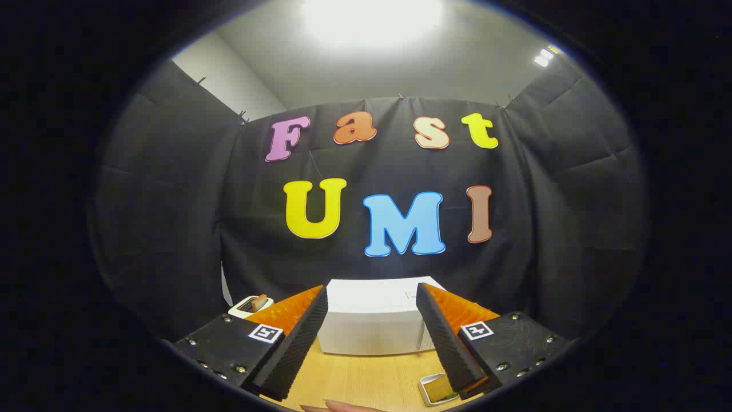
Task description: Open the microwave, put the food inside, and close the microwave door.
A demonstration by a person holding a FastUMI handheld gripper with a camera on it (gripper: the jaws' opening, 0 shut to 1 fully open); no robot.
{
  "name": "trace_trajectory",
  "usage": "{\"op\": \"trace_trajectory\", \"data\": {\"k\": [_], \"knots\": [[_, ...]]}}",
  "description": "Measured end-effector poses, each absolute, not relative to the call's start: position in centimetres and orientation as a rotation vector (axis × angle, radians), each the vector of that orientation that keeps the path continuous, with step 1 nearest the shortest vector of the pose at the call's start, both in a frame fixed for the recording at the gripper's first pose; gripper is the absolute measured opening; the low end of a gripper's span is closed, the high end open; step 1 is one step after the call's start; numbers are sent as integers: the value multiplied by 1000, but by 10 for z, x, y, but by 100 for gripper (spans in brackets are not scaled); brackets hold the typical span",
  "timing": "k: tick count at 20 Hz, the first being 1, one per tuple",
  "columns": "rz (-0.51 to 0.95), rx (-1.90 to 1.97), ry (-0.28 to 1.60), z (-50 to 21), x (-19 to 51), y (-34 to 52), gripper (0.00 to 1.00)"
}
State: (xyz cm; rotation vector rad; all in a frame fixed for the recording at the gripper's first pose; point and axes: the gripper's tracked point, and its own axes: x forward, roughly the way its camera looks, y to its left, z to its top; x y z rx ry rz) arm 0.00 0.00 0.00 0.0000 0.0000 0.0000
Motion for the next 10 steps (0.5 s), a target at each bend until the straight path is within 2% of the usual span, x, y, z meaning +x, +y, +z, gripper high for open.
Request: {"op": "trace_trajectory", "data": {"k": [10], "knots": [[22, -19, -25, 8, 0, 19, 98]]}}
